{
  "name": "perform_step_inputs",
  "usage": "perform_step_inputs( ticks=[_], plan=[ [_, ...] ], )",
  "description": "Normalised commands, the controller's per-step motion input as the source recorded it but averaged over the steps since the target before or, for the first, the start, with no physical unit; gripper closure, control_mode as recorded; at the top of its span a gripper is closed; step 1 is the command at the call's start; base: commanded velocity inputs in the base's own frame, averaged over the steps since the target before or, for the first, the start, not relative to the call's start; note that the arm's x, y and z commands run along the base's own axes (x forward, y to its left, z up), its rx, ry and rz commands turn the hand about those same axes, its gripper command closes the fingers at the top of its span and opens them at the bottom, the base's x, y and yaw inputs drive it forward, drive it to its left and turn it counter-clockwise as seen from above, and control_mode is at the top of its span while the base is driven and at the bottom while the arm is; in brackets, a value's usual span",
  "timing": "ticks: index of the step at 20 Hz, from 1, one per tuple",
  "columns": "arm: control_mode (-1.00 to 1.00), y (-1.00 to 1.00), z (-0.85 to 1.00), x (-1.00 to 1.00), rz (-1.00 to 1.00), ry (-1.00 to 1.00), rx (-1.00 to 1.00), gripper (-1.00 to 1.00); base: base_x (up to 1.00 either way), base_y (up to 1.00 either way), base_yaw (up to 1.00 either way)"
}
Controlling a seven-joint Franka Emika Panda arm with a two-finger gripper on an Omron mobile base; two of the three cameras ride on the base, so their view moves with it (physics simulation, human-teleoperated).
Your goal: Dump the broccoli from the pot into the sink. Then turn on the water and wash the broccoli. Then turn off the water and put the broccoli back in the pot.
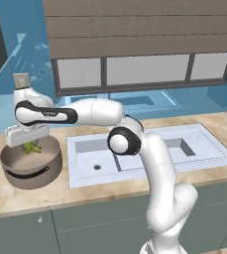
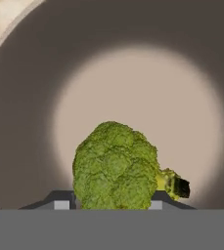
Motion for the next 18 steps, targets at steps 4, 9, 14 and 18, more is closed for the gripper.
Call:
perform_step_inputs(
  ticks=[4,9,14,18],
  plan=[
    [-1.00,0.00,-0.46,0.00,0.00,0.00,0.00,1.00,0.00,0.00,0.00],
    [-1.00,0.00,-0.38,0.00,0.00,0.00,0.00,1.00,0.00,0.00,0.00],
    [-1.00,0.00,-0.26,0.01,0.00,0.00,0.00,1.00,0.00,0.00,0.00],
    [-1.00,0.00,-0.23,0.03,0.00,0.00,0.00,1.00,0.00,0.00,0.00]
  ],
)
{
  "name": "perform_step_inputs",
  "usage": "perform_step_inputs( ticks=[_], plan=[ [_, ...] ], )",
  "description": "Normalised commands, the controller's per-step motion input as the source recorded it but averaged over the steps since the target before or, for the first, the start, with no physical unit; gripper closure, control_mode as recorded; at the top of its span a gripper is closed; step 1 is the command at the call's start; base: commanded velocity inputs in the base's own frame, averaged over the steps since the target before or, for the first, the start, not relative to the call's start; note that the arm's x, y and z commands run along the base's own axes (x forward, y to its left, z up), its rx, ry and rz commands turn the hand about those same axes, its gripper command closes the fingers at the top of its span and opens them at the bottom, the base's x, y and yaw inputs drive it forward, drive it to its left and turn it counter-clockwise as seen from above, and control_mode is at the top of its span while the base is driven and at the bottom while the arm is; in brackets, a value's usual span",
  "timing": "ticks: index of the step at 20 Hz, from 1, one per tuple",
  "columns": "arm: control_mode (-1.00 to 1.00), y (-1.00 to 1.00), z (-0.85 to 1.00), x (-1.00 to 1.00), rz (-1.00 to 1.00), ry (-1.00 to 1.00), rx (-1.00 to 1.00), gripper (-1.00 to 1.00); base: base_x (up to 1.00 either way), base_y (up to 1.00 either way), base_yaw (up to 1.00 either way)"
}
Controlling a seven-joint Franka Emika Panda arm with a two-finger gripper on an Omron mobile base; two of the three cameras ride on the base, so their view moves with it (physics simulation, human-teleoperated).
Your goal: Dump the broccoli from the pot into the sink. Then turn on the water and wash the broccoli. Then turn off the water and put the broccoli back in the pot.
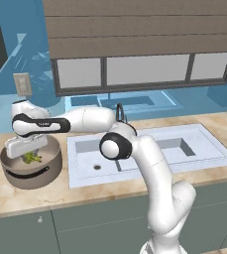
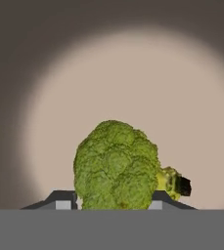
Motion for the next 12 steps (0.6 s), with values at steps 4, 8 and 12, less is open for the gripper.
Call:
perform_step_inputs(
  ticks=[4,8,12],
  plan=[
    [-1.00,0.00,-0.29,0.03,0.00,0.00,0.00,-1.00,0.00,0.00,0.00],
    [-1.00,0.00,-0.18,0.02,0.00,0.00,0.00,-1.00,0.00,0.00,0.00],
    [-1.00,0.00,-0.02,0.00,0.00,0.00,0.00,-1.00,0.00,0.00,0.00]
  ],
)
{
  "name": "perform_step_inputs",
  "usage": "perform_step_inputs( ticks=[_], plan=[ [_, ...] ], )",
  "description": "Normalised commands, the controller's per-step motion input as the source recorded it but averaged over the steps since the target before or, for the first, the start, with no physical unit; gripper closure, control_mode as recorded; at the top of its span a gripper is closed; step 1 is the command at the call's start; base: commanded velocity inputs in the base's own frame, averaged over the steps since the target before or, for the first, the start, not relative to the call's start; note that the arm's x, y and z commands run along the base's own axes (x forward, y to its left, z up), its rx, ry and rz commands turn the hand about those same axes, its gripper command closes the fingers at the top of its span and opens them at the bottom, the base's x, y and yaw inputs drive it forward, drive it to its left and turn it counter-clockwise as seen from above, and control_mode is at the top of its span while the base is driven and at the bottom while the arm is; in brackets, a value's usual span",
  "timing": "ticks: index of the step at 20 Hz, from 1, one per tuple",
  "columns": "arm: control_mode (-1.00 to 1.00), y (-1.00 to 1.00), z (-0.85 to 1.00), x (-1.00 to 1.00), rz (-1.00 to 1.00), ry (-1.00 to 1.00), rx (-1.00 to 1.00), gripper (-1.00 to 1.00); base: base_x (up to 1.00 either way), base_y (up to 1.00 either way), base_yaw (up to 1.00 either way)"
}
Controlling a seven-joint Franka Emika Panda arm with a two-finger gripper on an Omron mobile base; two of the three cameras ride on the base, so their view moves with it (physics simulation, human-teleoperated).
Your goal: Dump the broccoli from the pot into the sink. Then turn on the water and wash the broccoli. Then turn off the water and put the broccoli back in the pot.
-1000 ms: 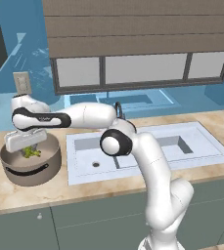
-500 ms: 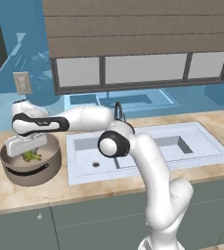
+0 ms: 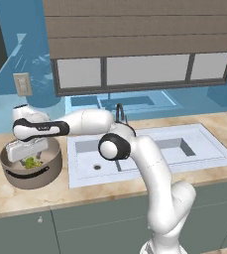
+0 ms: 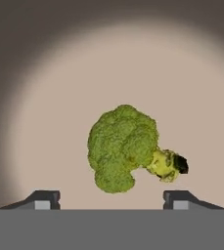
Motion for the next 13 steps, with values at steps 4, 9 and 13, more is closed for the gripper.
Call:
perform_step_inputs(
  ticks=[4,9,13],
  plan=[
    [-1.00,0.00,0.06,0.00,0.00,-0.03,0.00,-1.00,0.00,0.00,0.00],
    [-1.00,0.00,0.47,0.00,0.00,-0.07,0.01,-1.00,0.00,0.00,0.00],
    [-1.00,-0.02,0.58,-0.09,0.00,-0.09,0.00,-1.00,0.00,0.00,0.00]
  ],
)
